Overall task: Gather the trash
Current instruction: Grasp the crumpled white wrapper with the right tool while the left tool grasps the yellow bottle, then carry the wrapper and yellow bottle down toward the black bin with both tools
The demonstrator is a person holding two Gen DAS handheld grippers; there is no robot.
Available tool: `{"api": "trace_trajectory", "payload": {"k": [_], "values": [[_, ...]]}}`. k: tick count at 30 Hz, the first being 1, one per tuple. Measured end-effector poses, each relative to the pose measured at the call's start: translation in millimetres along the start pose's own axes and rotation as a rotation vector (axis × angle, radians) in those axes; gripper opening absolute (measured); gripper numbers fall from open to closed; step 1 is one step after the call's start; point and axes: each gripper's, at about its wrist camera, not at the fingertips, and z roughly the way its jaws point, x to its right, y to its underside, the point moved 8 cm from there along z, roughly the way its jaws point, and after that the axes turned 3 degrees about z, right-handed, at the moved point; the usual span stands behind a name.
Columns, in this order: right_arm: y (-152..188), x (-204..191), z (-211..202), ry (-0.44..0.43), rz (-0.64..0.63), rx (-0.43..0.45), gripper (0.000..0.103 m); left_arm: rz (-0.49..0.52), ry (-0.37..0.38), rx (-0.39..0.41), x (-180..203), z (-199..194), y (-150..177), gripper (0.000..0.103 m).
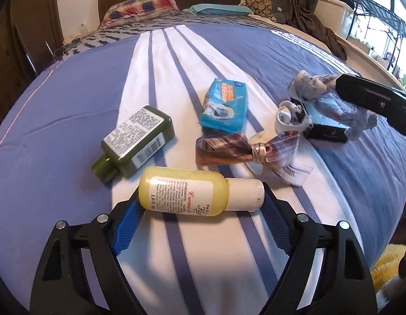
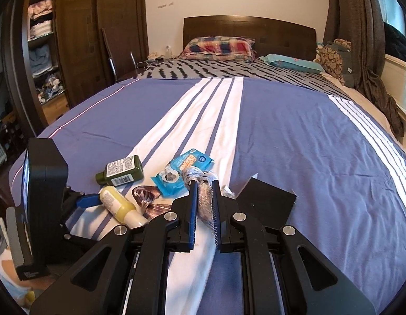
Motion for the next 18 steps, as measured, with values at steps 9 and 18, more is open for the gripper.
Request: {"api": "trace_trajectory", "payload": {"k": [9, 18], "values": [[14.7, -14.2, -46.4, -0.026, 0.000, 0.032, 0.010, -0.042, -0.010, 0.078, -9.9, -68.3, 23.2, 0.080], [44.5, -37.4, -110.0, -0.054, -0.004, 0.083, 0.010, -0.045, 0.012, 0.155, 9.3, -141.6, 66.2, 0.080]]}}
